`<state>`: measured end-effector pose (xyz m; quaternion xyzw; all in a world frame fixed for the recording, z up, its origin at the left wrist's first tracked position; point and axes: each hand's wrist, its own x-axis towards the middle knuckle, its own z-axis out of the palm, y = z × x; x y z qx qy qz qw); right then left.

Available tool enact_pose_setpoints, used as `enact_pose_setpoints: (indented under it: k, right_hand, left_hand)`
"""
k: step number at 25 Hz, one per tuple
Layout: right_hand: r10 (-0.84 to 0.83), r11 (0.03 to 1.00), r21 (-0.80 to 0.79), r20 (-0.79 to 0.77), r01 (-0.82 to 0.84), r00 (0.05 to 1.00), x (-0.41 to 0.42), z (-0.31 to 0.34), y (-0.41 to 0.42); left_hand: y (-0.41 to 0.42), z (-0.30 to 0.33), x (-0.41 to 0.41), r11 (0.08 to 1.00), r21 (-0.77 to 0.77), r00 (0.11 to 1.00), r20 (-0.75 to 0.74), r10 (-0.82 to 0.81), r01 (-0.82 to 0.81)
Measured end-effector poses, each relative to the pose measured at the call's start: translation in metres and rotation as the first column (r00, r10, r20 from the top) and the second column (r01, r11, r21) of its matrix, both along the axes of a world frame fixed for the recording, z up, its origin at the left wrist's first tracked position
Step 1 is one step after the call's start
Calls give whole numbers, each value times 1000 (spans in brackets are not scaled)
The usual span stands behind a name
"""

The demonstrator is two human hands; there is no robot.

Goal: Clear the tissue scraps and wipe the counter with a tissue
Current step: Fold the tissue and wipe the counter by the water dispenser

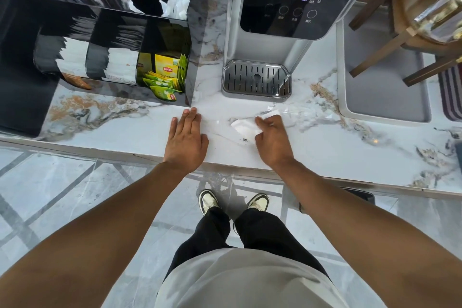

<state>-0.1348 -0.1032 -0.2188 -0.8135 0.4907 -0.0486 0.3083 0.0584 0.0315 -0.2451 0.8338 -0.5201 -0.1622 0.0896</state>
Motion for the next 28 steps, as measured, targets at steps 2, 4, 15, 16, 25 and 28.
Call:
enact_pose_setpoints:
  k: [2,4,15,16,25,28]
  right_hand:
    - [-117,993,-29,-7,117,993,-3,-1,-14]
    - [-121,992,-44,-6,120,993,1,-2,-20]
    - [-504,797,527,313,294,805,26,9,-22]
    - [-553,765,564,328,311,766,27,13,-23]
    - [-150,947,319,345,34,926,20,44,-22]
    - [-46,976,214,379,-39,924,19,56,-25]
  left_hand:
    - [2,1,3,1000,-5,1000,-18,-20,19]
    - [2,2,5,1000,-6,999,-32,-29,29]
    - [0,0,10,999,13,997,-75,-34,35]
    - [0,0,10,999,8,995,-91,-31,31]
    - [-50,87,9,940,-48,472,-872,126,-339]
    - [-63,100,-2,976,-24,498,-862,90,-218]
